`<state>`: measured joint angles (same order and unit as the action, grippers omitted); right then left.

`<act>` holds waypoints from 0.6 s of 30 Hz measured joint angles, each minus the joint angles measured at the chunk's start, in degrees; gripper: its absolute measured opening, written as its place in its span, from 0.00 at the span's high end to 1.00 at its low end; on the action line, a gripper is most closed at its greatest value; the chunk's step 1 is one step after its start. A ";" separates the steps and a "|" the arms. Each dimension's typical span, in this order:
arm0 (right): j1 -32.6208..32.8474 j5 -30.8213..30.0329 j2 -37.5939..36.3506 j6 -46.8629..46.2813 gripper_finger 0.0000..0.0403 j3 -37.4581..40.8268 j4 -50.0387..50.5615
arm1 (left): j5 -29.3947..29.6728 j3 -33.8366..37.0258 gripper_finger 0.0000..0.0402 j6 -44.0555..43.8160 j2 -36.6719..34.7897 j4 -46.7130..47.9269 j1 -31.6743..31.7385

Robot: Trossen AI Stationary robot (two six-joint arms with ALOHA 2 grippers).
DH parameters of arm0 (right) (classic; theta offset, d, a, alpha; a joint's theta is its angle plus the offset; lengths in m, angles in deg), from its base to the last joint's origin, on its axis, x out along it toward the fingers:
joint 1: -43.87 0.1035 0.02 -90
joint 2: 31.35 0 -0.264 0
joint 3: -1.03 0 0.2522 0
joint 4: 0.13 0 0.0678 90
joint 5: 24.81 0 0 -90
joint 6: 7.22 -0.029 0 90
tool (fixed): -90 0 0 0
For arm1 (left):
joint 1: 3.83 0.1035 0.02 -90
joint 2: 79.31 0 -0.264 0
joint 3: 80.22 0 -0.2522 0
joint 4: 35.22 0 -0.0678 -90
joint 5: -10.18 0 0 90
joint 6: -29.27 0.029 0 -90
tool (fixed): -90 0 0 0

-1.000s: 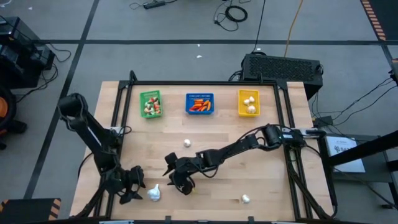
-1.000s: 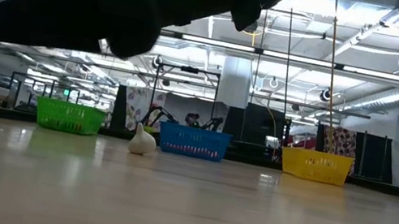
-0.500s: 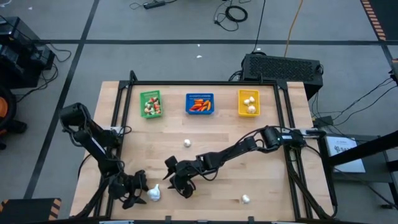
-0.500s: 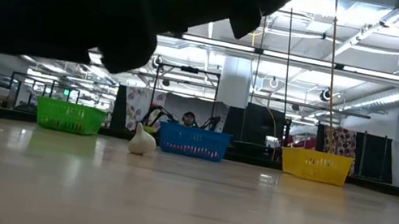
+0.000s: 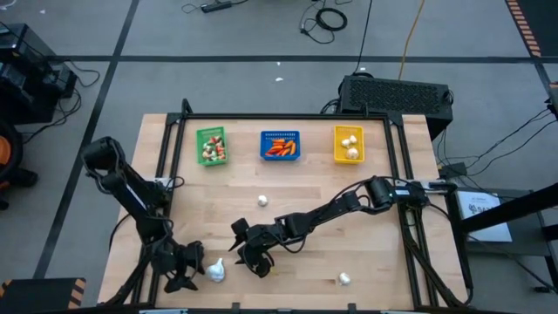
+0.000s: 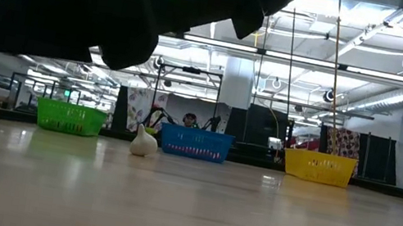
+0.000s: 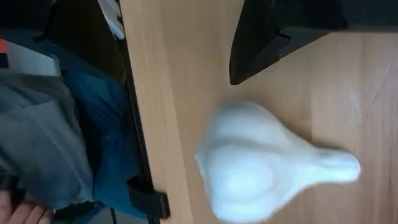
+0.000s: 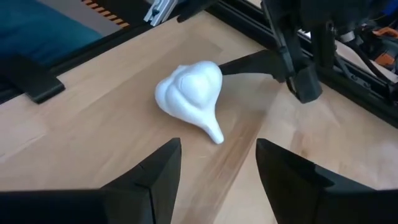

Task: Sort produce into baskets
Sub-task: Put the garlic into the yellow bin

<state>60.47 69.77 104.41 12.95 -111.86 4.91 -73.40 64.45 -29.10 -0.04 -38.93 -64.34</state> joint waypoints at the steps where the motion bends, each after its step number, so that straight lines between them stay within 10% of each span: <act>1: 0.00 0.00 -0.01 0.00 0.51 0.00 -0.06 | -0.08 0.00 0.27 -0.21 0.17 0.21 -0.01; 18: 0.15 -0.04 -0.02 -1.68 0.51 0.00 0.36 | 0.46 -0.06 0.27 2.39 9.58 -10.91 0.30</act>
<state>60.63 69.73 104.39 11.26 -111.86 5.27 -72.95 64.39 -26.71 9.54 -49.84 -64.04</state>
